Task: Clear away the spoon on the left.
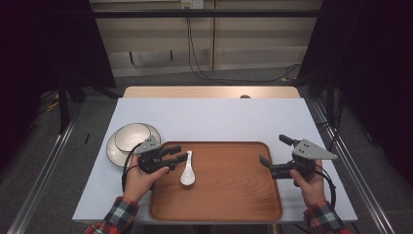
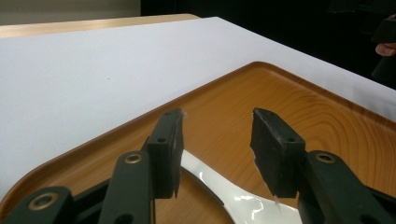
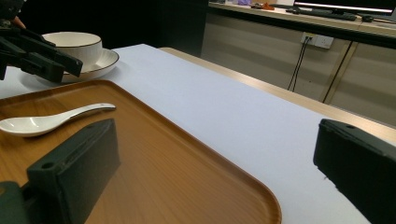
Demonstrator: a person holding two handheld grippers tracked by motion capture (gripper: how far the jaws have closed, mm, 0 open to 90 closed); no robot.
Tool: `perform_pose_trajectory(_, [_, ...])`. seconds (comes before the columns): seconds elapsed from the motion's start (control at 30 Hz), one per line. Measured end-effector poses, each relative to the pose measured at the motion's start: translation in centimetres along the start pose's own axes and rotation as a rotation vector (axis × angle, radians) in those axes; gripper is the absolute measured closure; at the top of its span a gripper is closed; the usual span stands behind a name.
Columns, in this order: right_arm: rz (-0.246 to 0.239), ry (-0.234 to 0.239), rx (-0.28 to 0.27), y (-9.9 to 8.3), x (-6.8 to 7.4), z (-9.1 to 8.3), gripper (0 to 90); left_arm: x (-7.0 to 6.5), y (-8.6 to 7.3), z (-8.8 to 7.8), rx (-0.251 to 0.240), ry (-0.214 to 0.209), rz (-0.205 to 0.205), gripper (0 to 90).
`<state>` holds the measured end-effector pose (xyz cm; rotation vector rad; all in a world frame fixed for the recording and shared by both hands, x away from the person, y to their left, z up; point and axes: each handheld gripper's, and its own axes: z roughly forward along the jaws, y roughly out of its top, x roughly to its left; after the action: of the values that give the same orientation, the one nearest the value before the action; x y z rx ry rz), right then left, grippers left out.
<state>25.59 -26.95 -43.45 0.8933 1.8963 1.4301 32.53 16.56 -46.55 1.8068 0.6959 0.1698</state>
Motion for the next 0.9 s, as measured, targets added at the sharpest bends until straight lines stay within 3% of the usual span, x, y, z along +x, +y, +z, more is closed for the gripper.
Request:
perform_pose_trajectory(0.33, [0.000, 0.007, 0.008, -0.1, 0.1, 0.0, 0.0, -0.1, 0.5, -0.5, -0.036, -0.015, -0.015, 44.5])
perform_pose_trajectory(0.37, [-0.003, 0.009, 0.007, -0.1, 0.1, 0.0, 0.0, -0.1, 0.6, -0.6, -0.030, 0.001, -0.015, 43.3])
perform_pose_trajectory(0.4, [-0.003, 0.010, 0.005, 0.0, 0.1, 0.0, 0.0, -0.1, 0.6, -0.6, -0.045, -0.014, -0.019, 42.5])
perform_pose_trajectory(0.9, [0.000, 0.014, 0.005, 0.0, 0.1, 0.0, 0.0, -0.1, 1.6, -1.9, -0.072, 0.008, -0.003, 25.7])
